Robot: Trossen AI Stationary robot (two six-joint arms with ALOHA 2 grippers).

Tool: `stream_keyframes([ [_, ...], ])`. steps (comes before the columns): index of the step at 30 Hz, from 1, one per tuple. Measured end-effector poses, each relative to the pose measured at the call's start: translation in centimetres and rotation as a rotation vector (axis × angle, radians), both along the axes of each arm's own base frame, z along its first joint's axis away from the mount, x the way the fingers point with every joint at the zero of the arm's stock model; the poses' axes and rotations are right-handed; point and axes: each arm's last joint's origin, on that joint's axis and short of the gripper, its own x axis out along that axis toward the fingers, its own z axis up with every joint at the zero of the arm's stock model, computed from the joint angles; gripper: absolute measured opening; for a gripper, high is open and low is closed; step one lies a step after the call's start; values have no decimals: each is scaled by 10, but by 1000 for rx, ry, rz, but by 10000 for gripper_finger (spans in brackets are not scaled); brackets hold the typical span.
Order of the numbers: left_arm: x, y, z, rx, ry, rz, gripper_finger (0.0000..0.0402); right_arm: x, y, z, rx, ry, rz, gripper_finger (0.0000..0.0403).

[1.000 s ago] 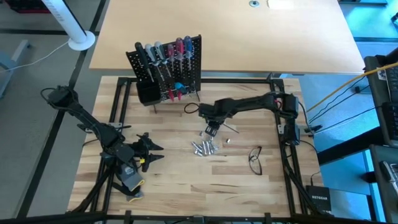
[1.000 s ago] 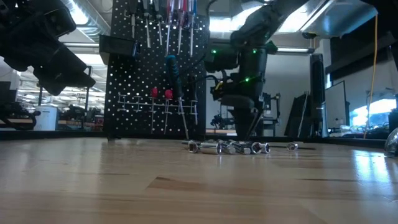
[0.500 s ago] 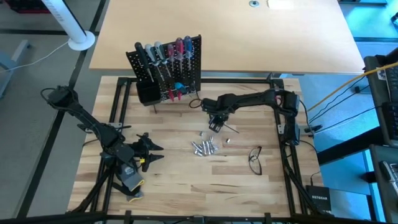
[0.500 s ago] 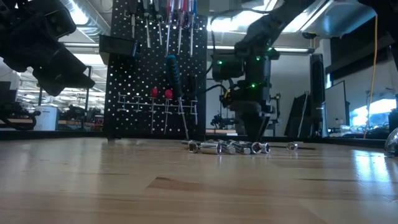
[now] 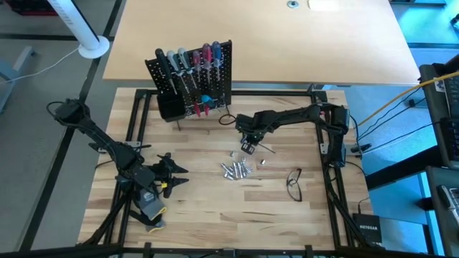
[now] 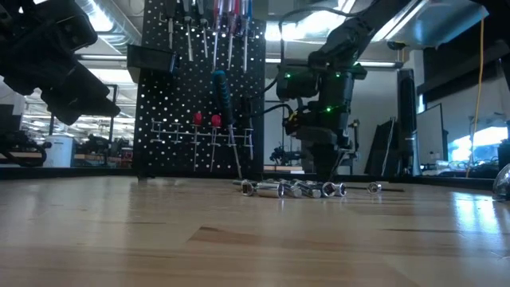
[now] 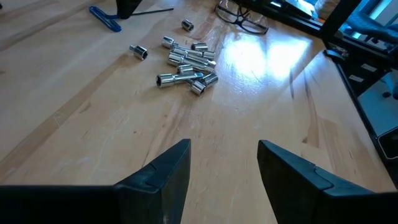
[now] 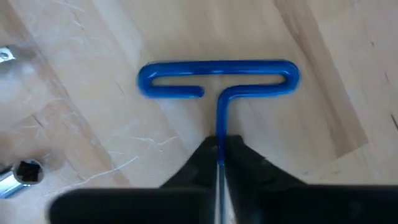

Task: Hang tools onto peg board
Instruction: Hang the blue pick tool onto the peg board

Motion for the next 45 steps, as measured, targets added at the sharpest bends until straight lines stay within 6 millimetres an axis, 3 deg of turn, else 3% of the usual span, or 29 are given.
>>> stream_keyframes([
  [2, 0, 0, 0, -1, 0, 0, 175, 0, 0, 0, 1, -2, 0, 9],
  [16, 0, 0, 0, 1, 0, -1, 175, 4, 9, 2, -6, -14, 99, 3],
  [28, 0, 0, 0, 1, -1, -1, 175, 4, 22, 43, 6, -156, 173, 1],
  [45, 1, -1, 3, 25, -27, -18, 175, 19, 58, 55, -6, -296, 304, 2],
])
